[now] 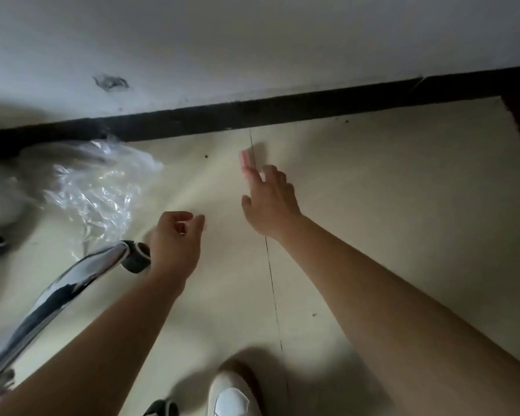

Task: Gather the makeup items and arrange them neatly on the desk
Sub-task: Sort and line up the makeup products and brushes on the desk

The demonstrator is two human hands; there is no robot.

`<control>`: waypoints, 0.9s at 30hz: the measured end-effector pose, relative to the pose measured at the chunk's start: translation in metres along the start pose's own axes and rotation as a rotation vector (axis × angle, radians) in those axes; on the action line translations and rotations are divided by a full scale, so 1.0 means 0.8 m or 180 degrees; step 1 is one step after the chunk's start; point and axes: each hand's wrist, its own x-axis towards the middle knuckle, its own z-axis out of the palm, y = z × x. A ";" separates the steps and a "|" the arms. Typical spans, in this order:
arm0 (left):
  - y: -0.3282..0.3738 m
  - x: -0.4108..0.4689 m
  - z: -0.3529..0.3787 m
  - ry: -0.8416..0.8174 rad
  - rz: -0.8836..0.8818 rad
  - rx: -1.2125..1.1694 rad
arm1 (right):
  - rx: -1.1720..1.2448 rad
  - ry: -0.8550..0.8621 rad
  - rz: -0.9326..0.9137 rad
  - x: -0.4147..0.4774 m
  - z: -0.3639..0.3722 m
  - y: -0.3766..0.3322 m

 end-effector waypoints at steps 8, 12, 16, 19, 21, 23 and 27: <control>-0.103 0.019 0.028 -0.0100 -0.0619 -0.0211 | -0.0531 0.0780 -0.0150 0.081 0.064 -0.002; -0.073 0.000 0.016 -0.0123 -0.0662 -0.0230 | 0.0166 0.0616 0.0050 0.042 0.042 0.012; -0.007 -0.057 -0.003 -0.0124 -0.0535 -0.0237 | 0.1018 0.0737 0.0259 -0.051 -0.042 0.013; 0.075 -0.117 -0.019 -0.0306 -0.0441 -0.0367 | 0.1242 0.0842 0.0377 -0.114 -0.132 0.018; 0.153 -0.166 -0.039 -0.0457 -0.0209 -0.0378 | 0.1180 0.1045 0.0445 -0.152 -0.212 0.021; 0.242 -0.214 -0.065 -0.0550 0.0073 -0.0372 | 0.1290 0.1238 0.0578 -0.189 -0.309 0.019; 0.445 -0.323 -0.133 -0.0697 0.0566 -0.0540 | 0.1631 0.1572 0.0829 -0.285 -0.518 -0.002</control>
